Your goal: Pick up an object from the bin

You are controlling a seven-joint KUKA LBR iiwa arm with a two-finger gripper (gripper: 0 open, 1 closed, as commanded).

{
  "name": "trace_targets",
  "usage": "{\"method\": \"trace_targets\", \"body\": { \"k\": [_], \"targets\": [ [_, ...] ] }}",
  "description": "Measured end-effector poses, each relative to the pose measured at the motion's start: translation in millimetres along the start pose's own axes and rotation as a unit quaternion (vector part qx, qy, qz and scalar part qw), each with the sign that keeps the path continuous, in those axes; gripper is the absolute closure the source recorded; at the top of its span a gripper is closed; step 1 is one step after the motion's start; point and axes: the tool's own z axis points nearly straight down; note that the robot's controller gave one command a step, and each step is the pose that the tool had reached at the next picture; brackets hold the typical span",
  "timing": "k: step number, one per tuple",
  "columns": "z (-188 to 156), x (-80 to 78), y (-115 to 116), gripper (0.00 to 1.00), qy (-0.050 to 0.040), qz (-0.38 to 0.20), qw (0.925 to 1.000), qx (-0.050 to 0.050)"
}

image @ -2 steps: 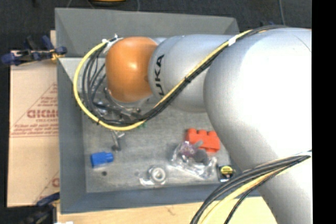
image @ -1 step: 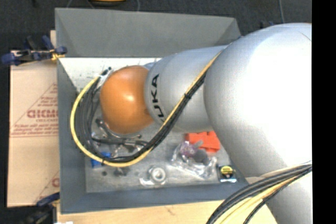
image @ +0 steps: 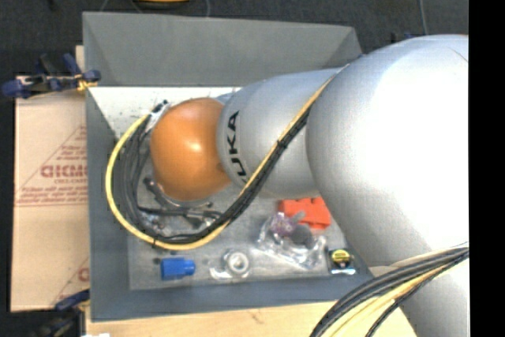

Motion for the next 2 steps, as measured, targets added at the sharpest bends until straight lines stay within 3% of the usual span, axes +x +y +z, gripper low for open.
{"method": "trace_targets", "body": {
  "k": [1, 2],
  "targets": [
    [-125.2, 68.2, 0.5, 1.00, -0.0022, -0.016, 0.9999, 0.003],
    [-103.2, 37.7, 4.6, 1.00, -0.0009, -0.079, 0.9968, 0.001]
  ]
}}
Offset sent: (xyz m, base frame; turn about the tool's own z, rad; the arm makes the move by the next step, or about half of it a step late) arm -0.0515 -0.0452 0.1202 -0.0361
